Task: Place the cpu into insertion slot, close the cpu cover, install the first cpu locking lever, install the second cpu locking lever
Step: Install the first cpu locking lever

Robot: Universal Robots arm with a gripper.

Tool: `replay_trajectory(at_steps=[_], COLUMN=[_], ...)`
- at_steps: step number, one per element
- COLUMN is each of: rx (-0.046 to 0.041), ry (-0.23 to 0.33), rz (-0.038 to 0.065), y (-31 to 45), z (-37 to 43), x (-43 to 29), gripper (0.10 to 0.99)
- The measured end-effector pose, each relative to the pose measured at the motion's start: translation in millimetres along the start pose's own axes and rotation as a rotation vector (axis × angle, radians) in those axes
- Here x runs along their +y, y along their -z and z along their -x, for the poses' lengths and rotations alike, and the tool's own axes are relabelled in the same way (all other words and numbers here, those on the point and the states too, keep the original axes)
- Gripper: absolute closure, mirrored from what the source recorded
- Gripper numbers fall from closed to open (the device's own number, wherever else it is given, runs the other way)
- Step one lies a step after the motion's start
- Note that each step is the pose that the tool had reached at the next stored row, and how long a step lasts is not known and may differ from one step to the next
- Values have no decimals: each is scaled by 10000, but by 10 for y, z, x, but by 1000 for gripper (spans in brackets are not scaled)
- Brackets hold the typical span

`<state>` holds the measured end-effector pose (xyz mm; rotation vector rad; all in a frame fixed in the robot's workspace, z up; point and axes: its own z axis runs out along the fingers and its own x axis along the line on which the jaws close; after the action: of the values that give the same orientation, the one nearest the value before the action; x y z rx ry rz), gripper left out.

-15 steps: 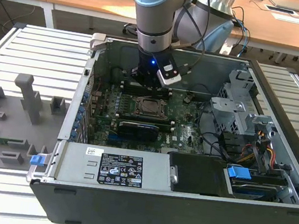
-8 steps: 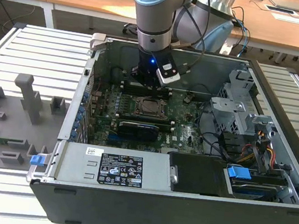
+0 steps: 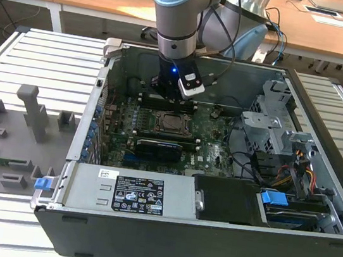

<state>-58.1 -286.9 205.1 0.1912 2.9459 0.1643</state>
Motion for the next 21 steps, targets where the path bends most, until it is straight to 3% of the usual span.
replay_trajectory(at_steps=[5,12,21], rx=[-36,-110,-115], ry=[-199,-584,-612], rz=[-115,-372,-387], y=[-18,-58,-79], z=[-5,-13,38], x=[9,14,26], gripper=[980,980,980])
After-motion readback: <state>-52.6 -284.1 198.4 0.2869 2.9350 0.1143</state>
